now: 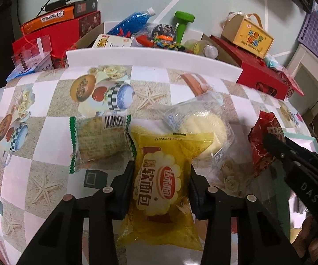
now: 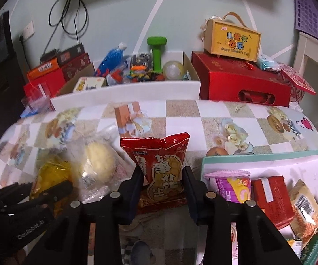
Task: Organize snacks
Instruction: 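Grasp yellow bread bag with left tool while right tool grasps red chip bag, then carry yellow bread bag with left tool while right tool carries red chip bag to tray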
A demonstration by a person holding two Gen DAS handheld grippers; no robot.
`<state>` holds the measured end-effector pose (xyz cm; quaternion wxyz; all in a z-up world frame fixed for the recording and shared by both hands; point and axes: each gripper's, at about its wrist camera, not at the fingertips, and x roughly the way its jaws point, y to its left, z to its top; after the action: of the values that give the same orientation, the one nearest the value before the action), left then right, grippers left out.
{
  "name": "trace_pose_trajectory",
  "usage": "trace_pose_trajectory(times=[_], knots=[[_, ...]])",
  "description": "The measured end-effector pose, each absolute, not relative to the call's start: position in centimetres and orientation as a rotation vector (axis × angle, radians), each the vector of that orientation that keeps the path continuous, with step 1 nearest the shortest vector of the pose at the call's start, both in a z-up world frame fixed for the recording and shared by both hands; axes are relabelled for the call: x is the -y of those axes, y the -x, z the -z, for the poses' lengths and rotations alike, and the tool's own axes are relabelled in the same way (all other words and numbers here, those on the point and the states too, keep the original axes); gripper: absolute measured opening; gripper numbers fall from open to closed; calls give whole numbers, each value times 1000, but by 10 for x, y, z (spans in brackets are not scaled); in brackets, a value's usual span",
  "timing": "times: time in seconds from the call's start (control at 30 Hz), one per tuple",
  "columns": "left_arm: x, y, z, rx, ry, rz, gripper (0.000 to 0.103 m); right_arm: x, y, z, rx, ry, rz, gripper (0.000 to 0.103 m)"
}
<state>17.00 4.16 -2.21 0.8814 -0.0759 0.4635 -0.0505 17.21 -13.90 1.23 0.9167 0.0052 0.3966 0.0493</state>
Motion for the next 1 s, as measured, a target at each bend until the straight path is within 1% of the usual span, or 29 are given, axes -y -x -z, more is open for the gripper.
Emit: trace_pose_trajectory(times=[0.57,1.0], knots=[[-49,-142,-25,-875,155,116,44,133,-135,-63,-744,-1,-100,38],[-31,-131,-34,-866,132,152,44,143,-122,-62,-778,-37,-78,38]])
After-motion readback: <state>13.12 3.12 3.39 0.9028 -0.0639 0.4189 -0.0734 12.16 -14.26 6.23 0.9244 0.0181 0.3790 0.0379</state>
